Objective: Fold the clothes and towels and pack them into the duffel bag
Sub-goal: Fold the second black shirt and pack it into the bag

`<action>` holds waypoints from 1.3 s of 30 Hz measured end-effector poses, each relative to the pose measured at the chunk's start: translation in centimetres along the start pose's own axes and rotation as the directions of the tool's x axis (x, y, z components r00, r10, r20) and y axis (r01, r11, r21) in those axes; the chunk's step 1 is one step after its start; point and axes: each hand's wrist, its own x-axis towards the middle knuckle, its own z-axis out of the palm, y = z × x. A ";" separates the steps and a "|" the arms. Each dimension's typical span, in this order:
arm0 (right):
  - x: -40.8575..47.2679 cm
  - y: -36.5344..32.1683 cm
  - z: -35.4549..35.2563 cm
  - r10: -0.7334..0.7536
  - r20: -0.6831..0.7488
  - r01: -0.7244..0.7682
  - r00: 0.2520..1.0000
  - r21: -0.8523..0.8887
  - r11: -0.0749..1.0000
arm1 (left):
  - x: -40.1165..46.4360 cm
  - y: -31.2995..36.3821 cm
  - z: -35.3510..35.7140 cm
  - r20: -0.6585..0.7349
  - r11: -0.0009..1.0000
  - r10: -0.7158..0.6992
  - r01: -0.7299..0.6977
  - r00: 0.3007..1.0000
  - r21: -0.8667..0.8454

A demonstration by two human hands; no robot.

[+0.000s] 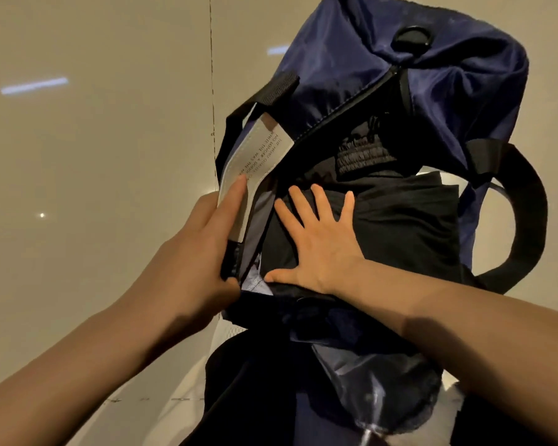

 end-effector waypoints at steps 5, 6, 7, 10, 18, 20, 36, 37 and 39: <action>-1.2 -0.1 0.8 -0.096 0.037 0.098 0.995 -0.045 0.994 | -0.3 -0.5 1.5 0.009 1.000 -0.008 0.008 1.000 -0.028; -1.0 -0.2 0.7 -0.079 0.064 0.083 0.995 -0.049 0.995 | -0.3 -0.5 1.3 0.004 0.999 -0.014 0.014 1.000 -0.037; -0.7 -0.4 0.4 -0.058 0.084 0.063 0.995 -0.055 0.996 | -0.3 -0.6 0.9 -0.006 0.998 -0.019 0.019 1.000 -0.052; 0.3 -1.6 -0.1 0.021 0.103 -0.016 0.995 -0.045 0.999 | 0.1 -1.0 -0.2 -0.050 0.996 -0.019 0.014 0.999 -0.094; -1.5 0.1 -1.3 -0.022 0.041 0.019 0.999 0.063 0.998 | 1.8 -2.1 0.7 -0.113 0.989 0.045 -0.060 0.993 -0.133; -3.7 1.6 -1.7 -0.053 -0.016 0.054 0.998 0.044 0.998 | 1.9 -2.5 1.7 -0.110 0.981 0.103 -0.119 0.989 -0.152; -7.9 9.6 0.8 -0.062 -0.040 0.053 0.997 -0.179 0.982 | 6.3 2.9 9.1 -0.071 0.895 0.290 -0.297 0.954 -0.332; -8.2 10.0 0.6 -0.061 -0.052 0.052 0.997 -0.171 0.984 | 6.6 3.2 9.2 -0.072 0.889 0.299 -0.305 0.951 -0.340; -9.2 10.6 -0.1 -0.043 -0.161 0.026 0.986 -0.104 0.994 | 6.9 4.1 9.8 -0.048 0.882 0.311 -0.307 0.949 -0.356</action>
